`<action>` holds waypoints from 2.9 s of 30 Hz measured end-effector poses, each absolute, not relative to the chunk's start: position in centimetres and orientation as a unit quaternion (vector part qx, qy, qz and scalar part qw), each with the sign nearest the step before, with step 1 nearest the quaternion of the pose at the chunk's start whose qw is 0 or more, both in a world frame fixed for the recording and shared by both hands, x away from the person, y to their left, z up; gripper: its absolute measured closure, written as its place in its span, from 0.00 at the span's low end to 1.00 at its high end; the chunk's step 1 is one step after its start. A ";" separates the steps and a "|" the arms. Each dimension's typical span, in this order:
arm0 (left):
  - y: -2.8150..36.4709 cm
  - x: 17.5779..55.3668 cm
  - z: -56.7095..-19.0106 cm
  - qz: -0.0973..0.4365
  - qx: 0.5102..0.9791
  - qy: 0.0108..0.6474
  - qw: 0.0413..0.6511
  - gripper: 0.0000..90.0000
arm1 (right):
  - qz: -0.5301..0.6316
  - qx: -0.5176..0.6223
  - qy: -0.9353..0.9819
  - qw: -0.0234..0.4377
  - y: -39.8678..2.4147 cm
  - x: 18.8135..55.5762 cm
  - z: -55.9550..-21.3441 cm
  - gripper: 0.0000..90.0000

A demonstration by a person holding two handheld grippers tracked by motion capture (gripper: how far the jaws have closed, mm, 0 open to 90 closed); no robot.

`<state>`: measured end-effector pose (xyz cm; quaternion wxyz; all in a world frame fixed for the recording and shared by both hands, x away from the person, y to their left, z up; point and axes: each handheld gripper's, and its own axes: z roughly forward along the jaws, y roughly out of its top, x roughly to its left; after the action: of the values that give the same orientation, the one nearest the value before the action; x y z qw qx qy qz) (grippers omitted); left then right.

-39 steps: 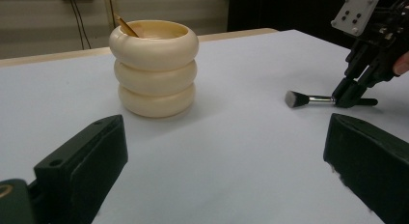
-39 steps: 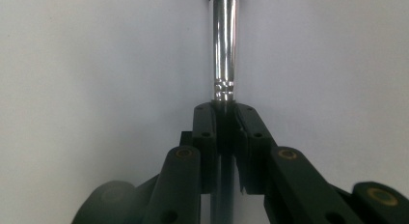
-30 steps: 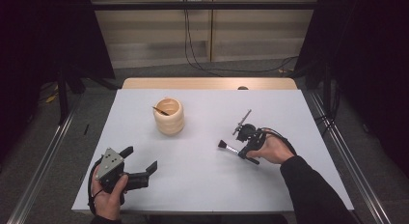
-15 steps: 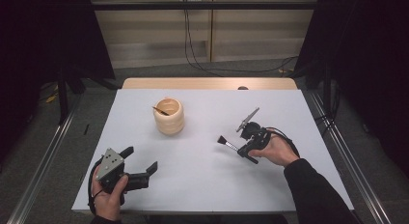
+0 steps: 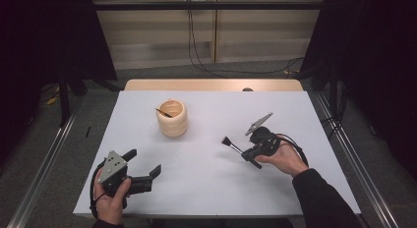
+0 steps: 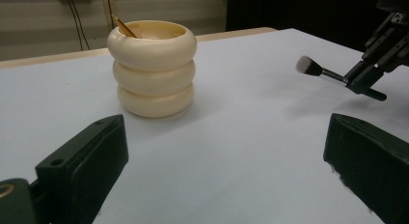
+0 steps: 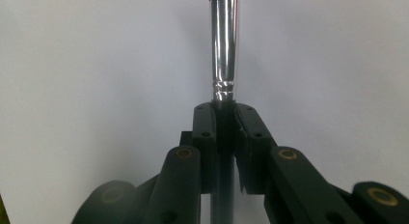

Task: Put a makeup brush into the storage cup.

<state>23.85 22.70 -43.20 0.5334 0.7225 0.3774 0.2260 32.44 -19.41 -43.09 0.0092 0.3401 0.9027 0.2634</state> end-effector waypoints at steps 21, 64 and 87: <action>22.6 23.8 -43.2 0.227 0.728 0.370 0.531 0.02 | 0.352 0.364 0.861 0.052 -21.9 31.5 -42.6 0.89; 22.3 23.2 -42.9 0.211 0.713 0.376 0.553 0.02 | 0.578 0.331 0.733 0.137 -24.6 29.0 -40.8 0.89; 20.1 23.7 -42.6 0.190 0.713 0.357 0.572 0.01 | 0.587 0.310 0.738 0.123 -23.2 28.6 -40.2 0.89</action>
<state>23.71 20.07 -42.58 0.5722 0.7135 0.3571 0.1896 28.56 -23.22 -40.23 0.1231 0.3096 0.7375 0.5874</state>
